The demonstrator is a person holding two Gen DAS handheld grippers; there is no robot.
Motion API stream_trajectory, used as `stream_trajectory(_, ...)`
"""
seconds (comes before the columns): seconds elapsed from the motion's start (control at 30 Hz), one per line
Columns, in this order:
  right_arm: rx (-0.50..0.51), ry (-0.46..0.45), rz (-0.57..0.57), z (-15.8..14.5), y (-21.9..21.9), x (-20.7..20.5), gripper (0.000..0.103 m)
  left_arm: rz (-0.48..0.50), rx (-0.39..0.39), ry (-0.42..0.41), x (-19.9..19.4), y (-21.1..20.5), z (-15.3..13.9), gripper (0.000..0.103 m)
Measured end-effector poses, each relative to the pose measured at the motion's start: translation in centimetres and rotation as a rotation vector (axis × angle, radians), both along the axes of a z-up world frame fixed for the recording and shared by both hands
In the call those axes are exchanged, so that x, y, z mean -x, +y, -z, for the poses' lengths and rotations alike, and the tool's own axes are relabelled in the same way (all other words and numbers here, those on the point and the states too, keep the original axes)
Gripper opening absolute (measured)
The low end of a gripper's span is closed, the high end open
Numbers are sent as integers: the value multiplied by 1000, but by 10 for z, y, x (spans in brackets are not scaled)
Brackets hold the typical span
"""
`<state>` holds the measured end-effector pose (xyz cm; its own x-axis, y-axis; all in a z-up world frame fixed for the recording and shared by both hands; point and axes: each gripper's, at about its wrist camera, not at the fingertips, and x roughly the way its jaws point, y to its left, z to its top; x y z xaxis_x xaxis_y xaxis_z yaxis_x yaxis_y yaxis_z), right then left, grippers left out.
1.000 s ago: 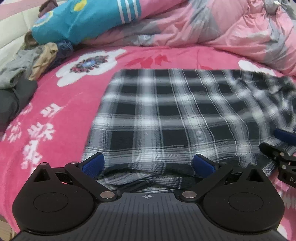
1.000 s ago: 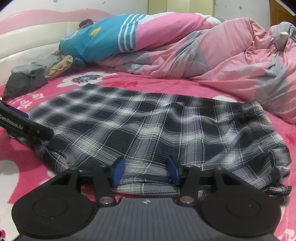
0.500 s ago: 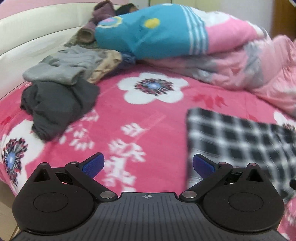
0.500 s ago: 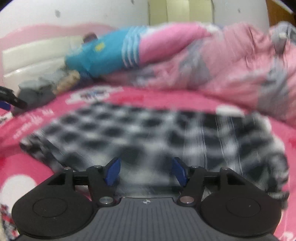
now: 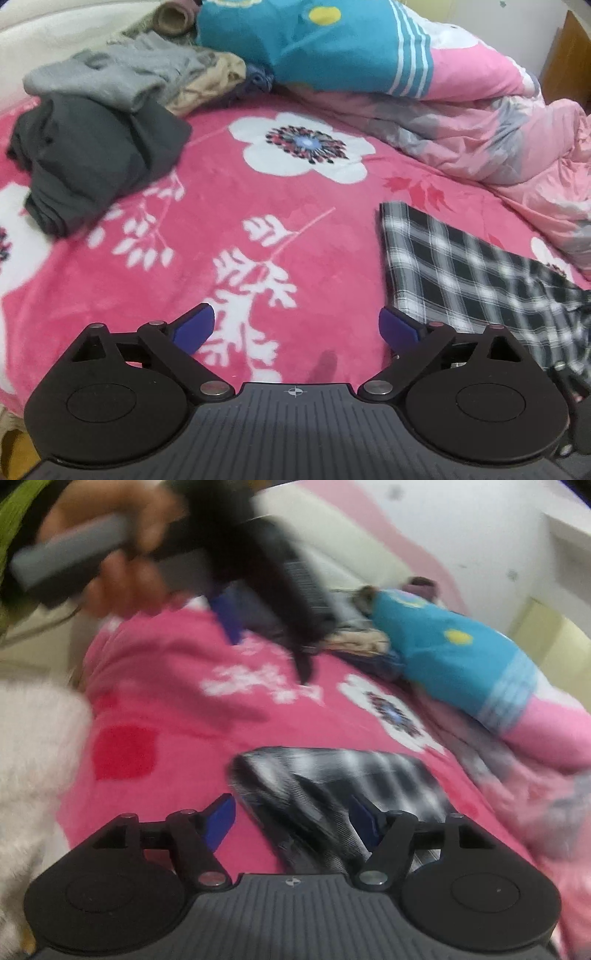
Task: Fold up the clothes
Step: 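Grasp the end of the plaid pants with the left gripper while the right gripper grasps beside it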
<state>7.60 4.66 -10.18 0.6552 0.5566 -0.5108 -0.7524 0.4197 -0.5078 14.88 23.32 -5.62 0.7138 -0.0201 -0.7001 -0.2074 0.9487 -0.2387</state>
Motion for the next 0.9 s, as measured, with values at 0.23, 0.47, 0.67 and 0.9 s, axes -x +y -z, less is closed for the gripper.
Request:
stream_trajectory(0.23,-49,86,58,-1,5,-17,29,31,117,3,-15,7,9,83)
stream_trajectory(0.47,-133,73,133,-13,-3,-18,10,136,276,22,-62,-8,15,83)
stream_trajectory(0.67,-192,75,160,-21,-9,-13,9,232,332,60,-126,-36,22,78)
stream_trajectory(0.9,-275,88,178,-29,-20,-19,9,255,299,133,-185,-53,37,45)
